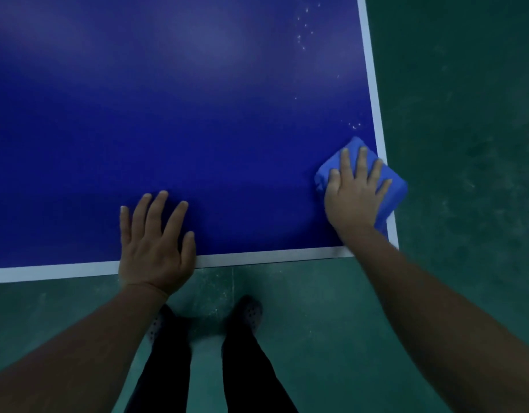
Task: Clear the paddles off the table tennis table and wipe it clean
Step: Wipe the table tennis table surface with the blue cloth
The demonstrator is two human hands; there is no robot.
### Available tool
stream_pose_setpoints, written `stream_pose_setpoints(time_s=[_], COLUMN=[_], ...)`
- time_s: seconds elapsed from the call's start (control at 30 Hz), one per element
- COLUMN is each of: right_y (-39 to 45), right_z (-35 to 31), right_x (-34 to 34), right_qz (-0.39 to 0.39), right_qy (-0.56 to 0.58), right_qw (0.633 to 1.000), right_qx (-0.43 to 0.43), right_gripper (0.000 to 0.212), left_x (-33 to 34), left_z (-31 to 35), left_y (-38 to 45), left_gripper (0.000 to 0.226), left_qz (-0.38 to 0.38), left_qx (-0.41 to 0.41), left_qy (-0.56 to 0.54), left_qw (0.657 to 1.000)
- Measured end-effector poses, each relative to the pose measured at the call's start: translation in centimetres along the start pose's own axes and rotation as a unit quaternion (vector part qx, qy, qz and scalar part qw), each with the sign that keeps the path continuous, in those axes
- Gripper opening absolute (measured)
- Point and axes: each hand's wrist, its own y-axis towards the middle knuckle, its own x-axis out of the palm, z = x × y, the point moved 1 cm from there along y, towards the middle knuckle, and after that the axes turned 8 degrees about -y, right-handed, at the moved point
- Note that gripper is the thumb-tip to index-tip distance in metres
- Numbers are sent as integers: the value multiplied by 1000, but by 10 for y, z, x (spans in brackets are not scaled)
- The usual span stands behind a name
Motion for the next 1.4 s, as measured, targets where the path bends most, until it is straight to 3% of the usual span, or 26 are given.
stream_pose_setpoints(time_s=[0.03, 0.13, 0.2, 0.27, 0.33, 0.4, 0.57, 0.63, 0.7, 0.8, 0.87, 0.93, 1.03, 1.07, 1.1, 1.17, 1.23, 1.3, 1.4], right_y=[-19, -102, -91, -39, 13, 26, -22, 8, 54, 99, 88, 47, -25, -25, -5, 43, 74, 74, 33], right_z=[-12, -29, -13, 3, 15, 19, 25, 42, 66, 107, 103, 72, 35, 41, 59, 99, 127, 117, 56], right_x=[3, 15, 17, 11, 2, 0, 5, 3, -5, -29, -44, -43, -19, -8, -3, -11, -32, -48, -44], right_qz=[16, 17, 0, 20, 8, -3, 32, 73, 100, 51, 117, 136, 70, 75, 98, 90, 69, 119, 153], right_qy=[-8, -39, -62, -58, -49, -27, -29, -36, 5, 110, 159, 173, 101, 59, 37, 35, 91, 185, 216], right_qw=[999, 956, 930, 956, 987, 997, 972, 972, 988, 990, 973, 974, 970, 964, 972, 995, 979, 961, 964], right_qx=[-32, -291, -361, -286, -150, -79, -232, -222, -117, 75, 119, 59, -208, -249, -210, 0, 168, 166, 35], right_gripper=[55, 55, 55, 57, 59, 59, 59, 50, 47, 45, 46, 45, 36, 35, 36, 44, 47, 49, 48], left_x=[0, -2, -1, -1, -1, -1, -1, -1, -1, -1, -1, -1, -1, 0, 0, 0, 0, 0, 1], left_z=[0, 0, 1, 2, 2, 2, 3, 3, 3, 4, 4, 3, 4, 5, 5, 4, 3, 4, 3], left_y=[0, 1, 1, 1, 2, 0, 1, 2, 2, 1, 2, 2, 2, 3, 3, 2, 1, 2, 2], left_gripper=[60, 61, 61, 60, 59, 60, 61, 62, 62, 62, 62, 63, 63, 64, 63, 63, 63, 63, 62], left_qz=[-3, -3, 0, 7, 11, 7, 10, 8, 5, 6, 7, 3, -2, -3, -5, -4, -3, -5, -7], left_qx=[1, -1, -2, 2, 3, 2, -2, -6, -8, -7, -6, -7, -13, -13, -14, -14, -14, -16, -18], left_qy=[-1, -4, -4, -4, -2, 0, -5, -2, 1, 1, 5, 11, 14, 14, 15, 18, 16, 14, 19], left_qw=[1000, 1000, 1000, 1000, 1000, 1000, 1000, 1000, 1000, 1000, 1000, 1000, 1000, 1000, 1000, 1000, 1000, 1000, 1000])
